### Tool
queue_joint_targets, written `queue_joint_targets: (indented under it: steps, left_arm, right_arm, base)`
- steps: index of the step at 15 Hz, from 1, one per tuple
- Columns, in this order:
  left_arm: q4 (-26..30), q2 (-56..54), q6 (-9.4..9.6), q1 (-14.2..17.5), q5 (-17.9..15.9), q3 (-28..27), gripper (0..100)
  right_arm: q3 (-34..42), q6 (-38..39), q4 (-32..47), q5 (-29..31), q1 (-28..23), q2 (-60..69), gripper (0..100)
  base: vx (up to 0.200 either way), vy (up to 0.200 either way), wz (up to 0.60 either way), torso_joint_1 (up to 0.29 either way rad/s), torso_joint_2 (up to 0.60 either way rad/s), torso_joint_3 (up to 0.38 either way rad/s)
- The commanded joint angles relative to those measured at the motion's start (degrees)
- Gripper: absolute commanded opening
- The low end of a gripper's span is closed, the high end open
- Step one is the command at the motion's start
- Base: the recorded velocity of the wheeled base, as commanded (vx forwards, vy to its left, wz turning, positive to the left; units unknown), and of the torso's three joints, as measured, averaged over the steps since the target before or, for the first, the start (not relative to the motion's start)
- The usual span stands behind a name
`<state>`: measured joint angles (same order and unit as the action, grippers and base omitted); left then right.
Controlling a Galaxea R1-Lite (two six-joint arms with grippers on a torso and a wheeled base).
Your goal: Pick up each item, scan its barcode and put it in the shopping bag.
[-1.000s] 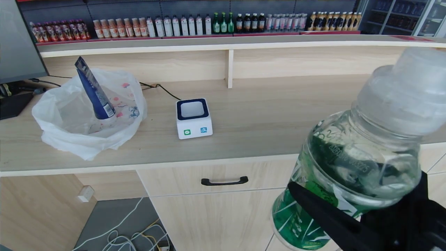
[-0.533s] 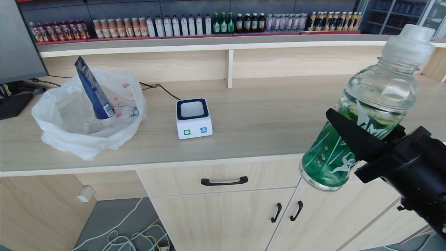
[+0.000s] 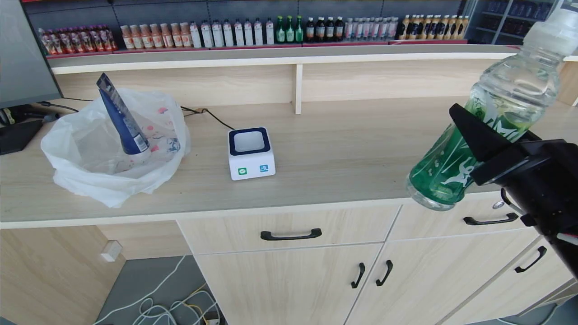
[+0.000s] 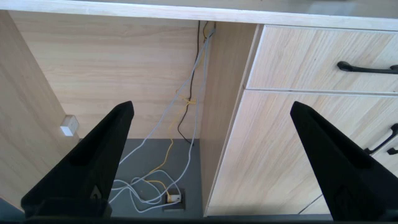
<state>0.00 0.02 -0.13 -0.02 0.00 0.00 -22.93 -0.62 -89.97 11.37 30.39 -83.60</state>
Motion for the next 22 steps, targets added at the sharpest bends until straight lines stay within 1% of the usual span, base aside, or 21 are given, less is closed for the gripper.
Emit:
queue_joint_targets:
  steps: [1, 5, 20, 21, 22]
  left_arm:
    - [0.0, 0.0, -0.13, 0.0, 0.0, 0.0, 100]
    - [0.1, 0.0, -0.31, 0.0, 0.0, 0.0, 100]
    - [0.1, 0.0, -0.39, 0.0, 0.0, 0.0, 100]
    - [0.1, 0.0, -0.31, -0.1, 0.0, 0.0, 100]
    - [0.0, 0.0, 0.05, -0.1, 0.0, 0.0, 100]
  right_arm:
    - [-0.6, -0.1, 0.0, 0.0, -1.0, -0.2, 0]
    - [-1.9, 0.4, 0.0, -0.1, -1.0, -0.7, 0]
    - [-1.8, 0.4, 0.0, -0.6, -0.2, -2.4, 0]
    - [-1.8, 0.4, 0.0, -0.7, -0.1, -2.5, 0]
    - [-1.7, 0.4, 0.0, -0.7, 0.0, -2.7, 0]
  base:
    - [0.000, 0.000, 0.00, 0.000, 0.00, 0.000]
    - [0.000, 0.200, 0.00, -0.002, 0.00, 0.000]
    - [0.000, 0.200, 0.00, 0.004, 0.00, 0.002]
    - [0.000, 0.200, 0.00, 0.007, 0.00, 0.002]
    - [0.000, 0.000, 0.00, 0.000, 0.00, 0.000]
